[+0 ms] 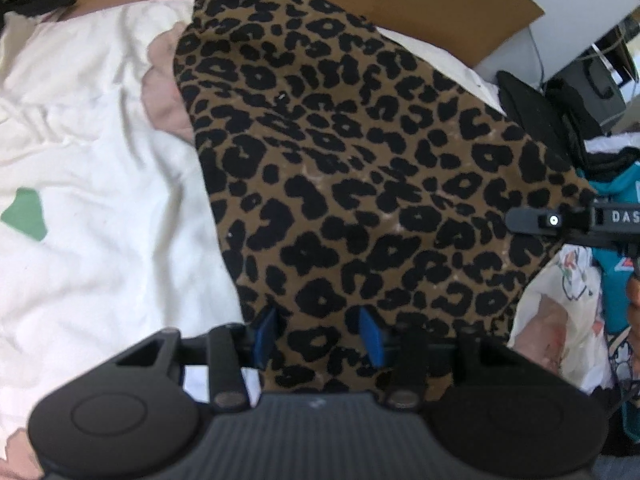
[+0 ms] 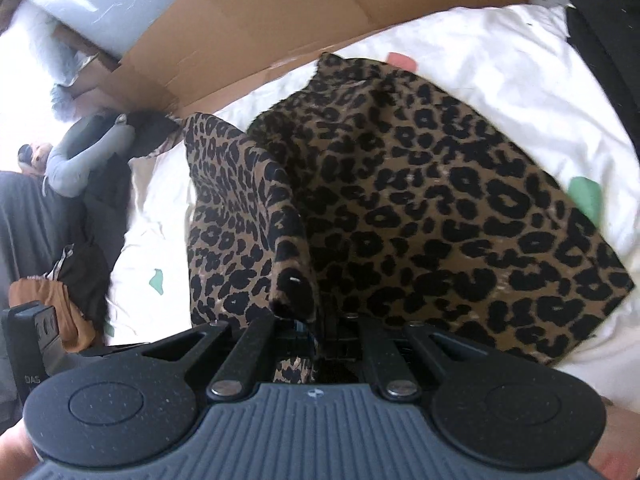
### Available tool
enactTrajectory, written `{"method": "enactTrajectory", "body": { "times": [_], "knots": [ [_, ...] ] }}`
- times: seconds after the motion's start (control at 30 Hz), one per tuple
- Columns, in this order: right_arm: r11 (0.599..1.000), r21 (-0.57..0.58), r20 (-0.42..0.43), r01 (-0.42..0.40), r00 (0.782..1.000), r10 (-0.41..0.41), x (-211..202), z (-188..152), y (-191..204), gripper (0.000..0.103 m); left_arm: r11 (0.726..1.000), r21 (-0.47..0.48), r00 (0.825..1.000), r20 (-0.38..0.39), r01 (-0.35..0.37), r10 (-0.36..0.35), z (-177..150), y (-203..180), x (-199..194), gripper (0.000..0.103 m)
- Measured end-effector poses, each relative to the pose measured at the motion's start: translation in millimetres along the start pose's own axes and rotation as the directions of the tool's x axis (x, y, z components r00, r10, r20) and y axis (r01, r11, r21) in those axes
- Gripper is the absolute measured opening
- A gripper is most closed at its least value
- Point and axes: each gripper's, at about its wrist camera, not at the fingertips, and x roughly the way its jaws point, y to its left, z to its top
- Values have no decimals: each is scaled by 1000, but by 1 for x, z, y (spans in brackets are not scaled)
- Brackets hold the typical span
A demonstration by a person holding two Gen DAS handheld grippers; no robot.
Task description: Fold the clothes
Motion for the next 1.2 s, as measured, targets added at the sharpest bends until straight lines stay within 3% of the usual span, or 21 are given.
{"method": "enactTrajectory", "body": {
  "times": [0.73, 0.93, 1.2],
  "knots": [
    [988, 155, 112, 20, 993, -38, -29, -6, -94, 0, 992, 124, 998, 61, -10, 3, 62, -23, -8, 48],
    [979, 195, 122, 51, 990, -76, -31, -12, -116, 0, 988, 157, 999, 35, -9, 4, 71, -24, -8, 49],
    [963, 261, 140, 69, 984, -108, -34, -26, -134, 0, 985, 173, 999, 41, -28, 21, 123, -51, 2, 48]
  ]
}}
